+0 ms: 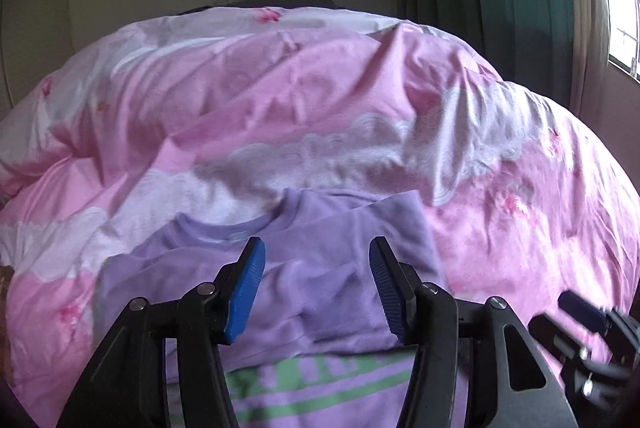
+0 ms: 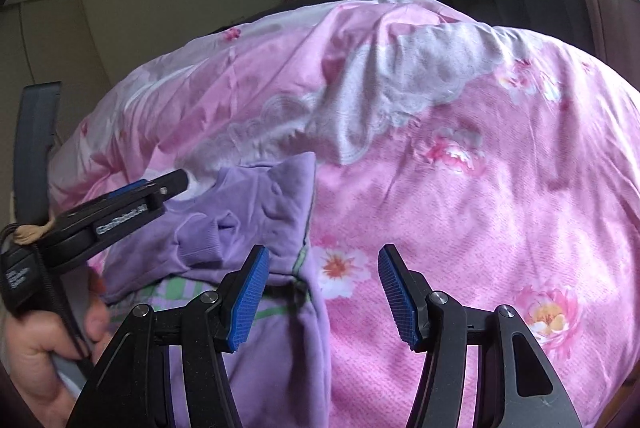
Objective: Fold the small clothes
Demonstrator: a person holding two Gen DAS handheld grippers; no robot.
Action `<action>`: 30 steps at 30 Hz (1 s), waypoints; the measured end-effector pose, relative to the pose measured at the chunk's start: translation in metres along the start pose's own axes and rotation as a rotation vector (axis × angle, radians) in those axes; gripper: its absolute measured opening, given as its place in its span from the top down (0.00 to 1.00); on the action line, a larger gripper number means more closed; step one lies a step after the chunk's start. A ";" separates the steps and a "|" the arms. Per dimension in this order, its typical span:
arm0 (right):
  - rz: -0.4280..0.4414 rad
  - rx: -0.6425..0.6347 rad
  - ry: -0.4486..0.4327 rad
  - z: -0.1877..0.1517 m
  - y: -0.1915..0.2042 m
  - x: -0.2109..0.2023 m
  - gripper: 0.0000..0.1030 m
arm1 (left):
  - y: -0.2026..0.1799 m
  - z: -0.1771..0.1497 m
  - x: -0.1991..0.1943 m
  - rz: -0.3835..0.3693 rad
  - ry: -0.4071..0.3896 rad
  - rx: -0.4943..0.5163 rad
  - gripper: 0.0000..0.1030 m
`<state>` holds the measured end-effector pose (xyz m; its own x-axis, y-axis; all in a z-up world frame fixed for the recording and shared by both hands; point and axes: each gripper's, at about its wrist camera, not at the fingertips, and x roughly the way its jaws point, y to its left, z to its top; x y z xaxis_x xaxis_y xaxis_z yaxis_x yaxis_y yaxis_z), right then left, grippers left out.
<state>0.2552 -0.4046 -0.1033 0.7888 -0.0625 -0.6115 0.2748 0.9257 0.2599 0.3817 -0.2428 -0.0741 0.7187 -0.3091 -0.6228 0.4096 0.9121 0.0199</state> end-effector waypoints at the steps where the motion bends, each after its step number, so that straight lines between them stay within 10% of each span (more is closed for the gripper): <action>1: 0.000 -0.009 -0.002 -0.001 0.003 0.000 0.44 | 0.010 -0.004 -0.004 0.009 0.005 -0.007 0.48; 19: 0.162 -0.164 0.123 0.016 0.093 0.082 0.44 | 0.151 -0.091 0.005 0.129 0.126 -0.215 0.48; 24: 0.168 -0.125 0.253 0.016 0.089 0.123 0.92 | 0.159 -0.100 0.012 0.120 0.144 -0.233 0.47; 30: 0.062 -0.160 0.240 0.002 0.083 0.125 0.99 | 0.175 -0.114 0.016 0.133 0.162 -0.284 0.44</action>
<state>0.3780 -0.3367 -0.1570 0.6433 0.0681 -0.7625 0.1255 0.9732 0.1928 0.4006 -0.0571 -0.1696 0.6478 -0.1563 -0.7456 0.1295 0.9871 -0.0945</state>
